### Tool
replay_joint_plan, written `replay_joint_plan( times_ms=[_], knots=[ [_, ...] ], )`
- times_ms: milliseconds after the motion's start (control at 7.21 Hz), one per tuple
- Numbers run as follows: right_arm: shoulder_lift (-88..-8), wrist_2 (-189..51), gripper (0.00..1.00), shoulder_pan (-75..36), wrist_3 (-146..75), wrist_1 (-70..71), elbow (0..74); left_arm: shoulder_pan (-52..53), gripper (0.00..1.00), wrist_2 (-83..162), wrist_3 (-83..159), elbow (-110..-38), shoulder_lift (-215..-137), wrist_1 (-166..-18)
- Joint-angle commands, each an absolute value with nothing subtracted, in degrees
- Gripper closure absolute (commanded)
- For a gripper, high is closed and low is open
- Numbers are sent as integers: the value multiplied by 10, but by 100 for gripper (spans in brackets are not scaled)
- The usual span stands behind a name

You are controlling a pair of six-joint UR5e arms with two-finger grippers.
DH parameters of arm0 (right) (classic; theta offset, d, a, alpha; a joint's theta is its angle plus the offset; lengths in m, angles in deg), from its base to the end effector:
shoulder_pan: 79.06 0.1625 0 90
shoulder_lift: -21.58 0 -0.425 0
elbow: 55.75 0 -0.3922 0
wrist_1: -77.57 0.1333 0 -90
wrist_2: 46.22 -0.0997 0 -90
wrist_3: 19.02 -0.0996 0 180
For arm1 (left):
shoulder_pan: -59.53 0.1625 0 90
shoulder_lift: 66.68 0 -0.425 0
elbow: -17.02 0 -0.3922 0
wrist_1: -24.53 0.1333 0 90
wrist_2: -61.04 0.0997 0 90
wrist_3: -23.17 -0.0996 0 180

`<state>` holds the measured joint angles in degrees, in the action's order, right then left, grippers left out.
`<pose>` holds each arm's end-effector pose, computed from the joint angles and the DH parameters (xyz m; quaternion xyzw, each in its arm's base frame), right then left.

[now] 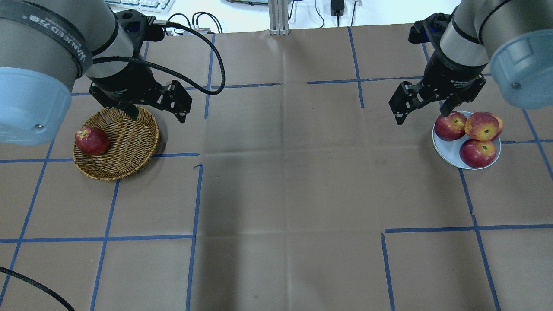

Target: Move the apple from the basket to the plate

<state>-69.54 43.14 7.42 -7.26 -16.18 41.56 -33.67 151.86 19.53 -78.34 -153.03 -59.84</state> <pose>0.1049 -0.4843 0.4414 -0.0717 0.9972 0.0204 0.0084 -0.1580 -0.4631 0.4824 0.0594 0.9976 -0.0342 0.0073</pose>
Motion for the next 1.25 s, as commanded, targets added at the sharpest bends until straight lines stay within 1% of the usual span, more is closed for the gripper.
replay_joint_plan(
  times_ms=[0,277,1109],
  knots=[
    [-714,427,0,87,-106,-147,412,-349,0,1523,196,-783,-1529,-605],
    [-717,420,0,87,-112,-146,411,-350,0,1521,196,-783,-1527,-635],
    [-719,428,0,102,-130,-147,409,-350,0,1523,197,-783,-1530,-632]
  ],
)
